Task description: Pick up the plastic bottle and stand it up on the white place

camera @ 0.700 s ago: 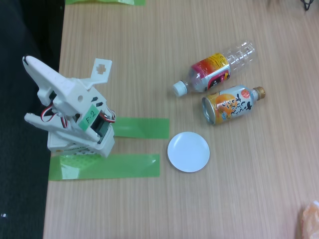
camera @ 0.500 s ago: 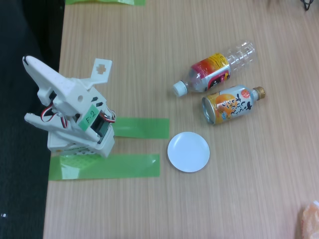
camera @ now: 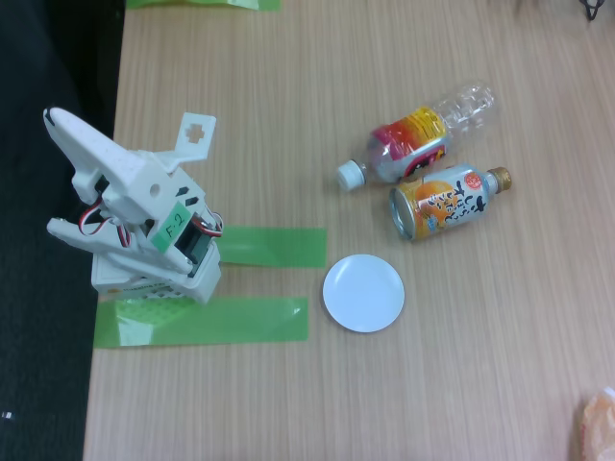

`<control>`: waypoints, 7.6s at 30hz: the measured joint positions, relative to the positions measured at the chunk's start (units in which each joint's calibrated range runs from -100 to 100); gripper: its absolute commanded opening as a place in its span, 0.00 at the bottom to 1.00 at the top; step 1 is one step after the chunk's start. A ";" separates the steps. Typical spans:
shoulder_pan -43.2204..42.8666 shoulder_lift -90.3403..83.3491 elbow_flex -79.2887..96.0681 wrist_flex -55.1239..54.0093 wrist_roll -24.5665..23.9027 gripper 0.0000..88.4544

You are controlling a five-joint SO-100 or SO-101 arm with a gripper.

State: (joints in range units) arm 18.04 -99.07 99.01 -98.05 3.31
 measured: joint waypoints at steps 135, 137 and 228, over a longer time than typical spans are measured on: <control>-33.47 46.80 -87.48 149.11 31.07 0.39; -33.84 44.70 -81.43 149.36 33.18 0.39; -44.00 53.37 -62.36 172.64 50.26 0.38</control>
State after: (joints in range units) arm -25.96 -45.71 36.65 74.60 53.58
